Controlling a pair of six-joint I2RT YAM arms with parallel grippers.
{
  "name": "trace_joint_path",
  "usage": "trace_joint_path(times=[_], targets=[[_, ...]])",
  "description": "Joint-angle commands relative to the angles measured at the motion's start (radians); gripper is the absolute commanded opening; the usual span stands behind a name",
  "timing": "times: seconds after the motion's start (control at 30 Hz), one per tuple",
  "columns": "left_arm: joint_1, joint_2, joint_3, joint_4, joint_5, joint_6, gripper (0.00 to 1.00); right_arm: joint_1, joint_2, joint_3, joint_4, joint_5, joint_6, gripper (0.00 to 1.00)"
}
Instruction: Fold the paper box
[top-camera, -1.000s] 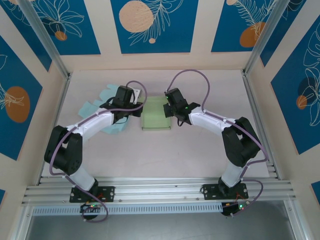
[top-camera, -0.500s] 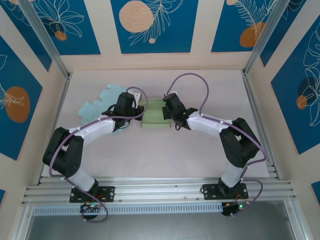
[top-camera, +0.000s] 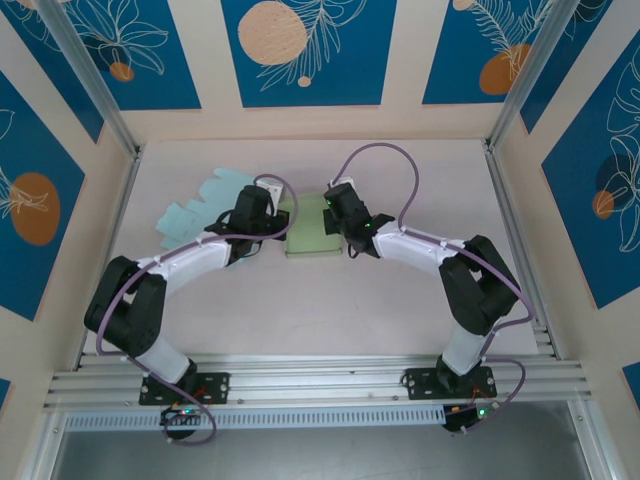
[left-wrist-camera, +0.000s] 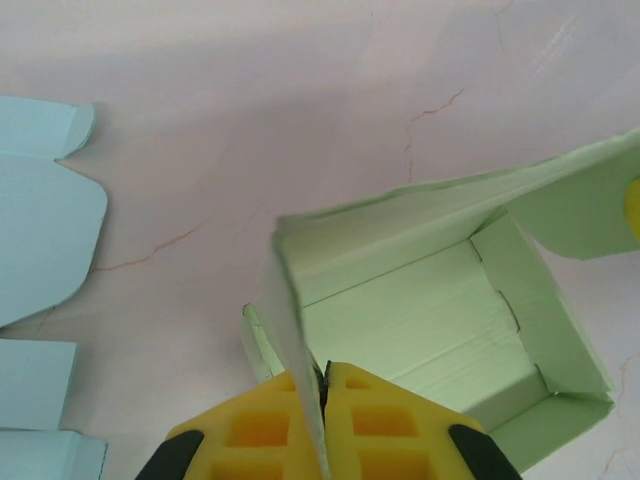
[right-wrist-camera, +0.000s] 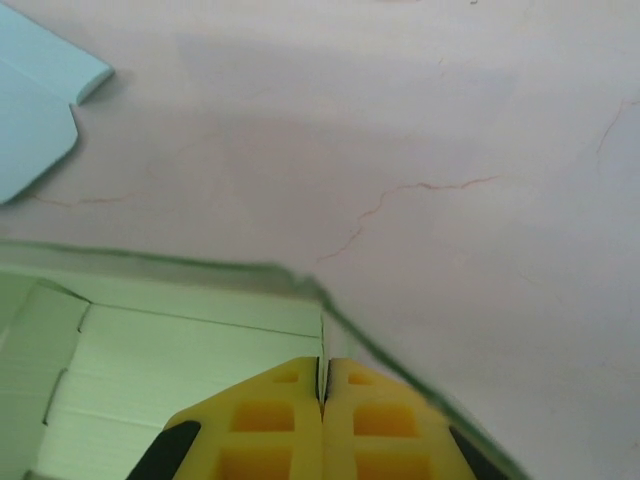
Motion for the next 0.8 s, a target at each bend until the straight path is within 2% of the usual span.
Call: trace_joint_path(times=[0.0, 0.77], targets=[[-0.05, -0.002, 0.005, 0.079, 0.052, -0.002, 0.0, 0.031, 0.026, 0.061, 0.097, -0.073, 0.041, 0.0], [-0.065, 0.013, -0.081, 0.186, 0.0, -0.042, 0.0, 0.072, 0.036, -0.09, 0.21, -0.015, 0.11, 0.0]])
